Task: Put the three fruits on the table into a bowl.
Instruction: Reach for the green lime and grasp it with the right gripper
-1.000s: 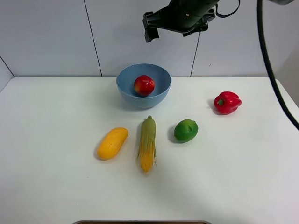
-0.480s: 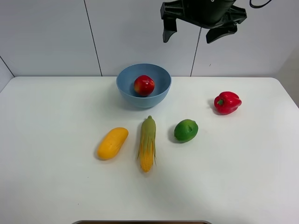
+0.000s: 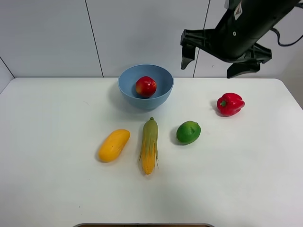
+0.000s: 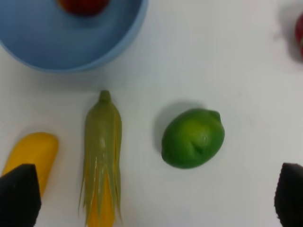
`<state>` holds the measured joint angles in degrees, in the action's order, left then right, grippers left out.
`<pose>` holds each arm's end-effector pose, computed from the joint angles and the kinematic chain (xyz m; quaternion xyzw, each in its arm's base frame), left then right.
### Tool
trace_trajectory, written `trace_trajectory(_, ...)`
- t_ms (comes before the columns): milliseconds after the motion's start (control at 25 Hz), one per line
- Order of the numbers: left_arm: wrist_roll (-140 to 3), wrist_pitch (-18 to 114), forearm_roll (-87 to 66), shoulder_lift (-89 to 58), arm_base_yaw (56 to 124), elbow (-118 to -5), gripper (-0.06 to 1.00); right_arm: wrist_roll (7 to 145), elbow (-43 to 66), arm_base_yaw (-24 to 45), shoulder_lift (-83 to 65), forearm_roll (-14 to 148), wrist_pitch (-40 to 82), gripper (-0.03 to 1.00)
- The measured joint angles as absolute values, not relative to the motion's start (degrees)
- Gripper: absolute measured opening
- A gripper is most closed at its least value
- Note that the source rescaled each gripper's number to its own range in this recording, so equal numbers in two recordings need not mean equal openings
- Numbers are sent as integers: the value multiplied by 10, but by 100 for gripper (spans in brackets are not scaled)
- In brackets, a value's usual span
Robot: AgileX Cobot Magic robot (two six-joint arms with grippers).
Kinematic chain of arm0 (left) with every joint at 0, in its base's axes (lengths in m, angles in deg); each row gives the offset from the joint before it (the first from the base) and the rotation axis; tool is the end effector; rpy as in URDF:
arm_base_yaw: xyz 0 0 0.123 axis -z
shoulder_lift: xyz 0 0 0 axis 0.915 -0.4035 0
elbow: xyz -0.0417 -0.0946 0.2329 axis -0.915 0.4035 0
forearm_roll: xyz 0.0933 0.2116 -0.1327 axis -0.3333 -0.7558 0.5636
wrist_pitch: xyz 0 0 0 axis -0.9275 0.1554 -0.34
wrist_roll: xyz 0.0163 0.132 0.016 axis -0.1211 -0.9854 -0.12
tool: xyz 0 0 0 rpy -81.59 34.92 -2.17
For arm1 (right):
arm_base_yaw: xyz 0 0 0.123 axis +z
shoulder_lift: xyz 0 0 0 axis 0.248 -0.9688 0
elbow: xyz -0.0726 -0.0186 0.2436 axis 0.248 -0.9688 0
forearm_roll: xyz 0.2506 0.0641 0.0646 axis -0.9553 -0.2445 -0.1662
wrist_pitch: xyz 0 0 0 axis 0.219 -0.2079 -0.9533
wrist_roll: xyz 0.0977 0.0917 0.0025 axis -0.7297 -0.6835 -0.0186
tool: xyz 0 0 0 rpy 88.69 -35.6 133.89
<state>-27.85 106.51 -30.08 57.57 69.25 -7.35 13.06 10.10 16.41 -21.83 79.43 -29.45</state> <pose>0.0803 0.0076 0.2438 -0.0308 0.8719 0.0080 0.4887 0.3063 0.1724 0.2702 0.0683 0.9661 0.1138 0.2213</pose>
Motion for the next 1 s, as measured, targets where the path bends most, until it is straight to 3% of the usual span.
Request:
trace_trajectory(400,-278,1065,-301,576,693,-73,100,-66,-39,164,-209,819,-175,100)
trace_trajectory(720,-278,1065,-301,576,693,-73,100,-172,-68,164,-212,843,-129,100)
trace_trajectory(1000,-278,1065,-301,576,693,-73,100,-180,-72,161,-275,797,-94,100)
